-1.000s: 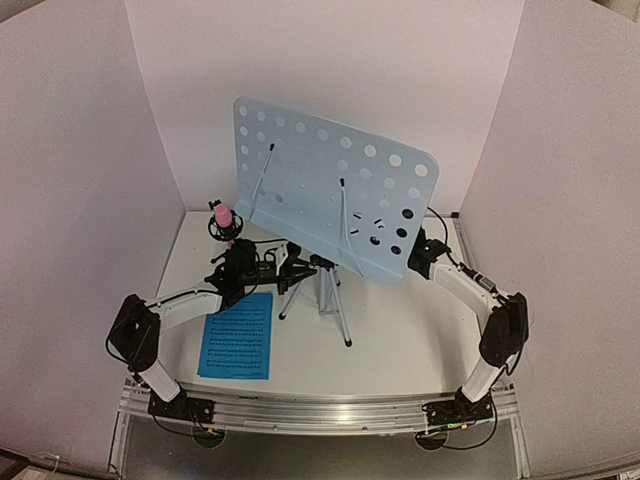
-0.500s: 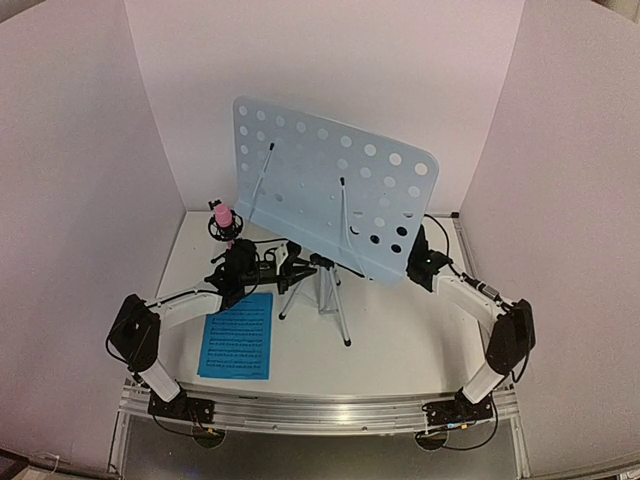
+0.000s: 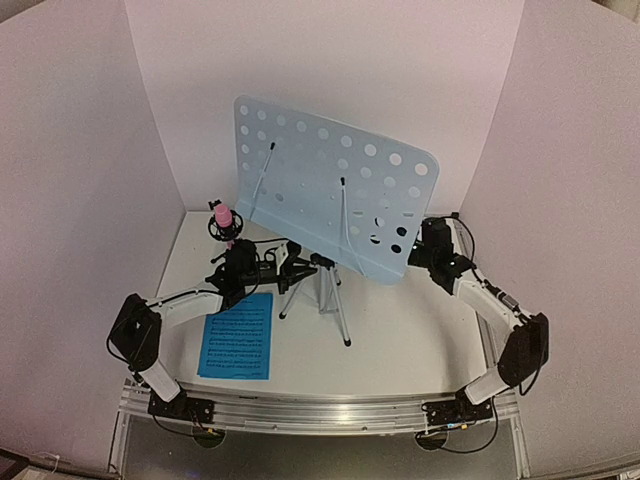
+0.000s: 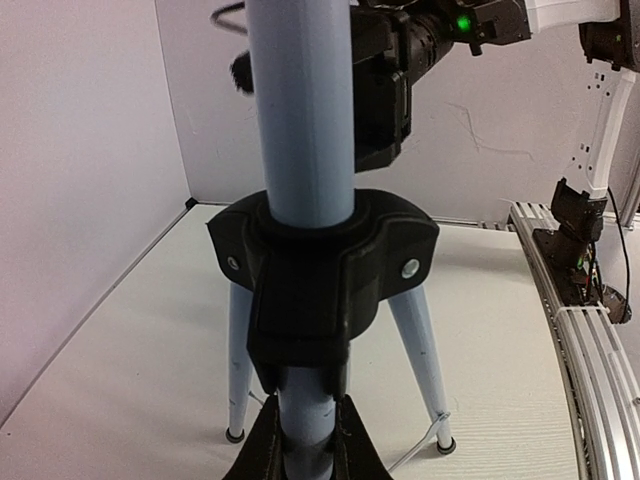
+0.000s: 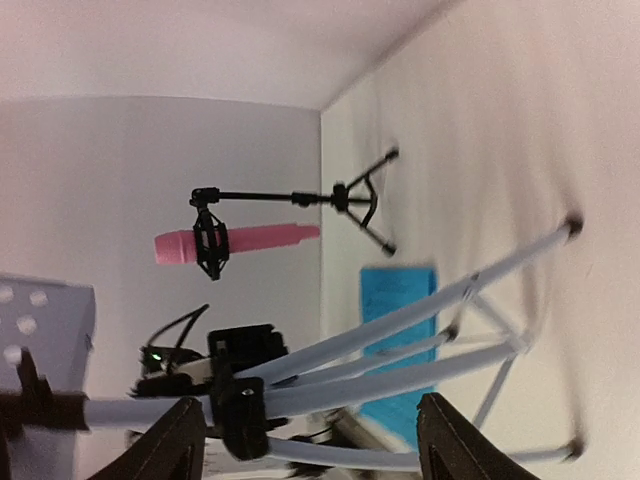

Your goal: Set up the instrument practice props

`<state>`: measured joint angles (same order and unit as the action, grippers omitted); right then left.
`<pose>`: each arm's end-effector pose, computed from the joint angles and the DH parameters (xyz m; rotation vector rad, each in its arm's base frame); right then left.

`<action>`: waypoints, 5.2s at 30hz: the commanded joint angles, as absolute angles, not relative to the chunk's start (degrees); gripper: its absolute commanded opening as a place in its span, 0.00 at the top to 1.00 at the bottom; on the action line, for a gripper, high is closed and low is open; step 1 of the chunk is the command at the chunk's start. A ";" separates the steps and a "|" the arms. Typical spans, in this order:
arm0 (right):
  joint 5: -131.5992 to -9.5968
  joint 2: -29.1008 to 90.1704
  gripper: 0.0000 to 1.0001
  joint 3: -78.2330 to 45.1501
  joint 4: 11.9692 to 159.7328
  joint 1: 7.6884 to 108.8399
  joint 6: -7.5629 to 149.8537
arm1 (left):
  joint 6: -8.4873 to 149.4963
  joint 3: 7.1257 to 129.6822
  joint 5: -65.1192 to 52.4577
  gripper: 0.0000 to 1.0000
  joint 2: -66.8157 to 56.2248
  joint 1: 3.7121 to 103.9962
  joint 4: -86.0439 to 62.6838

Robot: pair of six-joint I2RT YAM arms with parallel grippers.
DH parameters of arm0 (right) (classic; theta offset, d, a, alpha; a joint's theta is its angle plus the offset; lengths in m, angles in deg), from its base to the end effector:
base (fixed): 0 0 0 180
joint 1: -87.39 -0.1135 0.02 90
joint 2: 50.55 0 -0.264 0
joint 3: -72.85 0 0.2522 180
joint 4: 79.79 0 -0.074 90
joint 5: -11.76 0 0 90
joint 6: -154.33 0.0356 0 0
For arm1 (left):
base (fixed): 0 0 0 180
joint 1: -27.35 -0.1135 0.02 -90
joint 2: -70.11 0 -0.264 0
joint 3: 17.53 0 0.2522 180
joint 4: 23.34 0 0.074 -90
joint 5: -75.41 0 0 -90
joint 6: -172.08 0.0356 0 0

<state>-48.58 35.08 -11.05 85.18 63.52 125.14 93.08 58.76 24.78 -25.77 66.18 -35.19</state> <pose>0.3152 0.1587 0.3389 0.2697 2.0945 1.4428 0.2859 -0.2591 0.2779 1.1878 1.3070 -0.9394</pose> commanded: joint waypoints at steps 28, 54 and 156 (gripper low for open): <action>-55.71 34.50 0.49 -3.65 103.97 48.99 3.35 | 94.41 60.75 24.87 1.00 -27.18 66.72 -39.11; -58.07 37.50 1.00 -8.76 90.83 47.24 3.33 | 94.96 60.07 24.47 1.00 -26.94 66.79 -39.63; -80.35 31.03 0.33 -0.34 99.93 44.13 -1.65 | 97.93 64.39 20.95 1.00 -28.42 67.35 -29.52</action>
